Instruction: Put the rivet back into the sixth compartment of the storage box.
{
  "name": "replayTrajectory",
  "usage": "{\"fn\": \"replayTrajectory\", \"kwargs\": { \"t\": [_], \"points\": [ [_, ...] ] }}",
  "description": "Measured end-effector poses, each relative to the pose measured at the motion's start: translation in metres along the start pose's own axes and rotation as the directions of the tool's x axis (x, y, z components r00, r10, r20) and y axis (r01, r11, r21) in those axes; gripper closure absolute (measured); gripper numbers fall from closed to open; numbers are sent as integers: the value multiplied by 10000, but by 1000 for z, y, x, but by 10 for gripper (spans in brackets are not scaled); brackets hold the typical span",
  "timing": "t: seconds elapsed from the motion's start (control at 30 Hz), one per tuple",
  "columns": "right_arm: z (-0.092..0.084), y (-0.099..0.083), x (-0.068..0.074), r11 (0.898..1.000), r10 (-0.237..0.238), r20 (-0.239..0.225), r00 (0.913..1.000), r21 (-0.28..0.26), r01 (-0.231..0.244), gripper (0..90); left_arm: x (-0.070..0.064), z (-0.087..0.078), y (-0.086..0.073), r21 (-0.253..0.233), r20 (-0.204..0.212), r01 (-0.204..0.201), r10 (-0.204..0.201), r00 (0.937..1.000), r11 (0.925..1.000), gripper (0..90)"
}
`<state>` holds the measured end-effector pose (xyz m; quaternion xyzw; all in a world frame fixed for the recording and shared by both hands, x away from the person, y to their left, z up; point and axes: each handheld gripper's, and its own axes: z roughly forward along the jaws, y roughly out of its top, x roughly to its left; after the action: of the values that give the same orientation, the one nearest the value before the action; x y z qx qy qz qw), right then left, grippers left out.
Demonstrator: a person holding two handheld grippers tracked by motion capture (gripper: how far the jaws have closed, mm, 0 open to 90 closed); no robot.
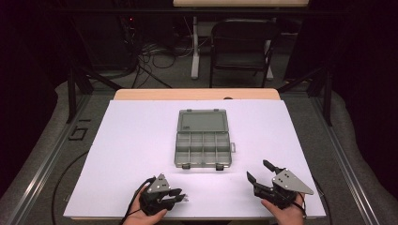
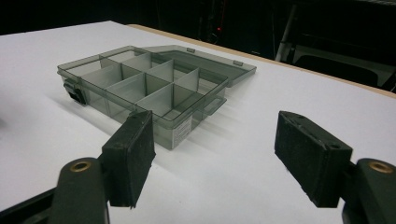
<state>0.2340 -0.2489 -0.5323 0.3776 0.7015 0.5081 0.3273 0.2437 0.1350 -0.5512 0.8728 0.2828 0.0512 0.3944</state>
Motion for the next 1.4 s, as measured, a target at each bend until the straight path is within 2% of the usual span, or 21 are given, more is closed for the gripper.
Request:
{"fn": "replayTrajectory", "kwargs": {
  "t": [0.23, 0.47, 0.73, 0.9, 1.4],
  "points": [
    [0, 0, 0, 10000, -24, -24, 10000, -17, 24, 285, 0, 4, 0, 181, -114, -147, 149, 9998, 9997, 744],
    [0, 0, 0, 10000, -8, -7, 10000, -25, 8, 285, 0, 6, -1, 274, -81, -13, 15, 10000, 9996, 764],
    [0, 0, -1, 10000, 20, -54, 10000, 29, -20, 285, 0, 10, -1, 515, -51, -105, 108, 9999, 9986, 790],
    [0, 0, -1, 10000, 22, -41, 10000, 55, -22, 285, -1, 12, 0, 515, -101, -194, 199, 9998, 9985, 815],
    [0, 0, -1, 10000, 61, -63, 10000, 25, -61, 286, 0, 10, 0, 418, -7, -30, 30, 10000, 9991, 829]
  ]
}}
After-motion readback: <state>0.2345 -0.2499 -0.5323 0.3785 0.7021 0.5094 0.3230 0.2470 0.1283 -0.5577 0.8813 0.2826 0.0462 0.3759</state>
